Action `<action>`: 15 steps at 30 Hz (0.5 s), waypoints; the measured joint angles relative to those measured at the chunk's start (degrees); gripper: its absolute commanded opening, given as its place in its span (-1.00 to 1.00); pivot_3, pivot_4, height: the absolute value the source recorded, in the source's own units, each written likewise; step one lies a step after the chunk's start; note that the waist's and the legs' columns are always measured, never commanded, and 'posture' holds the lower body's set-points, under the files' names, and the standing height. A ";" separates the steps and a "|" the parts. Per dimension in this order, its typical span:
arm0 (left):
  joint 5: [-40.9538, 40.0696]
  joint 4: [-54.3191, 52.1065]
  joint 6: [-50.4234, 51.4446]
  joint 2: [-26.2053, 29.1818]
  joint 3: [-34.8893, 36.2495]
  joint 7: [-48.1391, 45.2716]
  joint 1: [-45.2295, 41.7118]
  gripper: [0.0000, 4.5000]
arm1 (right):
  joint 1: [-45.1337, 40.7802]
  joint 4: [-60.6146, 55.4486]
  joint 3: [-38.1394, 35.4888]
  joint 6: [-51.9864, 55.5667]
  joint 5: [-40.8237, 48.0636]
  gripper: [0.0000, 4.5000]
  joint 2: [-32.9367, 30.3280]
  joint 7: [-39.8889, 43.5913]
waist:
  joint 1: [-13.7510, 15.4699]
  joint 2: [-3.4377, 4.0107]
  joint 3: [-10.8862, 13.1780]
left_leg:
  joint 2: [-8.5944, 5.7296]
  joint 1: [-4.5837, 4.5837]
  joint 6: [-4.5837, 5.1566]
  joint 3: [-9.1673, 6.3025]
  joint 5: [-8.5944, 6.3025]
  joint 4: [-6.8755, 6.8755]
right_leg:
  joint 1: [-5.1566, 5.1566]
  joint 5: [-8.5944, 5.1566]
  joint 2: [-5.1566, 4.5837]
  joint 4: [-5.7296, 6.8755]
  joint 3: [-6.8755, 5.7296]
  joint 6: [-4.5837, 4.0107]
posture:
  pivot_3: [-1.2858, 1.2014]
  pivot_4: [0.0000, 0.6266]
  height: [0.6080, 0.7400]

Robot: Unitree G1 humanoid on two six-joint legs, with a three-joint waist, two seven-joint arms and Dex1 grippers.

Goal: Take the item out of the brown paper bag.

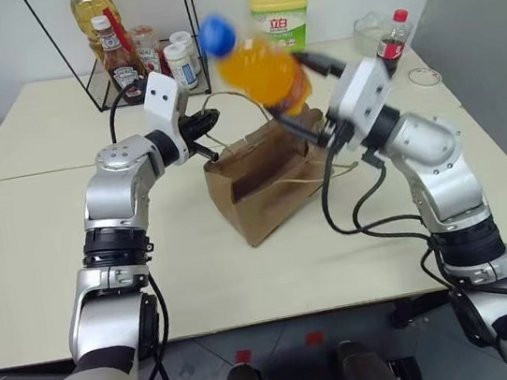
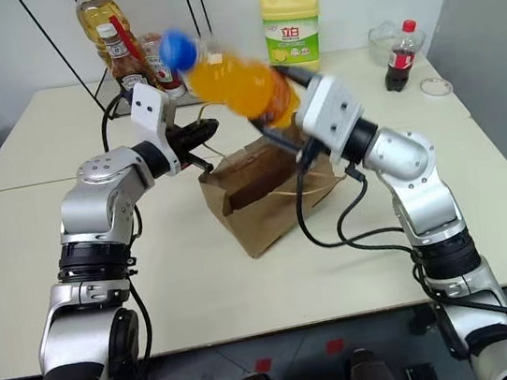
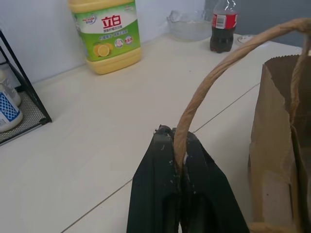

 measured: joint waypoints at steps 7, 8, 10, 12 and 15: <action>-0.03 -0.64 0.28 0.29 0.10 -0.01 0.41 -1.00 | -2.64 -0.86 -7.41 17.52 4.05 0.43 -3.48 -5.95 | 0.56 0.00 0.00 | 0.00 -0.02 0.02 0.01 -0.01 -0.01 | 0.00 0.00 0.00 -0.02 0.00 0.00 | 0.03 -0.52 1.00; -0.04 -0.75 0.40 0.38 0.11 0.03 0.55 -1.00 | -2.64 -0.23 -8.06 19.49 4.03 0.43 -5.35 -6.00 | 0.56 0.01 0.01 | 0.00 -0.02 0.02 0.02 -0.01 -0.01 | -0.02 0.00 0.00 -0.02 0.01 0.00 | 0.03 -0.52 1.00; -0.08 -1.49 0.53 0.61 0.17 0.08 1.16 -1.00 | -2.44 1.76 -7.90 21.69 3.06 0.43 -10.02 -5.33 | 0.54 0.02 0.01 | 0.00 -0.02 0.03 0.02 -0.02 -0.03 | -0.03 0.00 0.00 -0.04 0.02 0.00 | 0.03 -0.52 1.00; -0.14 -2.04 0.79 0.69 0.21 0.17 1.52 -1.00 | -0.86 4.84 -5.56 22.09 -0.21 0.43 -17.64 -2.73 | 0.59 0.04 0.03 | -0.03 -0.04 0.06 0.03 -0.03 -0.04 | -0.05 0.00 -0.01 -0.06 0.03 0.00 | 0.03 -0.52 1.00; -0.14 -2.19 1.13 0.84 0.45 0.29 1.76 -1.00 | 2.90 10.89 -2.39 19.57 -4.44 0.43 -23.39 0.13 | 0.43 0.05 0.03 | -0.02 -0.04 0.20 0.08 -0.11 -0.03 | -0.09 0.00 0.00 -0.06 0.09 0.00 | 0.03 -0.52 1.00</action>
